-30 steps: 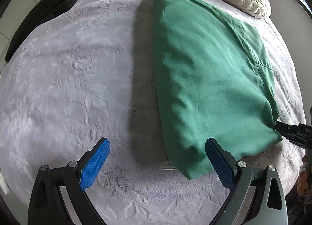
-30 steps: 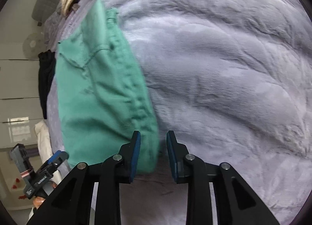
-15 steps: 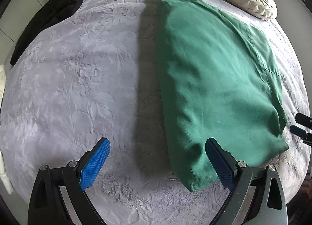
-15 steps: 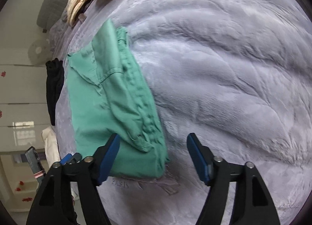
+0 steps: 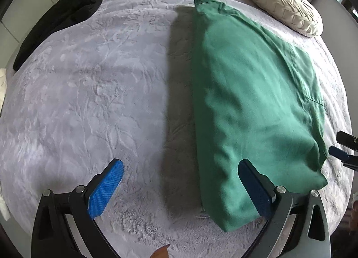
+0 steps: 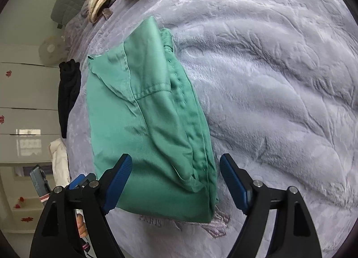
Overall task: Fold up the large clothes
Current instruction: 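Open the right gripper and release the shirt, then grasp the folded green shirt edge with the right gripper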
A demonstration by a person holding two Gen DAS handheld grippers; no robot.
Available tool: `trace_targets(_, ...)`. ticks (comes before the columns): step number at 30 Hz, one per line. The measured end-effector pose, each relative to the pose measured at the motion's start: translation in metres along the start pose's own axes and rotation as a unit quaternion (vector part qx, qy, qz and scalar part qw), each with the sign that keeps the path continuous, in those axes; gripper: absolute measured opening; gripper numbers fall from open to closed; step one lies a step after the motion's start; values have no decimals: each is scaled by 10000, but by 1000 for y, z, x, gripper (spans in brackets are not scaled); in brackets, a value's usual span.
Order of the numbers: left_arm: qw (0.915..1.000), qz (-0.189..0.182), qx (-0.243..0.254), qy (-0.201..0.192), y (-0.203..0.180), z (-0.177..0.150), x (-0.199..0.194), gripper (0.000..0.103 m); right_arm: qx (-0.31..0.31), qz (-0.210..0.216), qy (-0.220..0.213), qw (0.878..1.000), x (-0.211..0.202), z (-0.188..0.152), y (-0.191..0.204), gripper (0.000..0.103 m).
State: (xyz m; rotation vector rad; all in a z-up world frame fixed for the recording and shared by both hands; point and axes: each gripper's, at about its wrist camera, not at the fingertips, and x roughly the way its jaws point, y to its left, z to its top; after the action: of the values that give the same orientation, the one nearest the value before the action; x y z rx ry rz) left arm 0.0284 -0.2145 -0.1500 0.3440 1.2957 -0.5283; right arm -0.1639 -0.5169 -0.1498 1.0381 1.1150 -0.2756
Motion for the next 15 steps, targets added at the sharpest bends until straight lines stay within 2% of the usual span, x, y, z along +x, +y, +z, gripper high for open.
trace_targets(3,9999,-130,-82,32,2,5,4,103,-14,1,-3,10000,0,4,-1,84)
trace_targets(6,9998,-18,-162,90,7,12,14,103,-10,-14,22,10000,2,6,-3,84)
trace_targets(10,9979,-471,-337,288,15,16,26,103,2,59,61,10000,5,14,-7,84)
trace_targets(15,9956,-855,-213,315,8,22,30,102,-46,121,107,9999,14,29,-6,84)
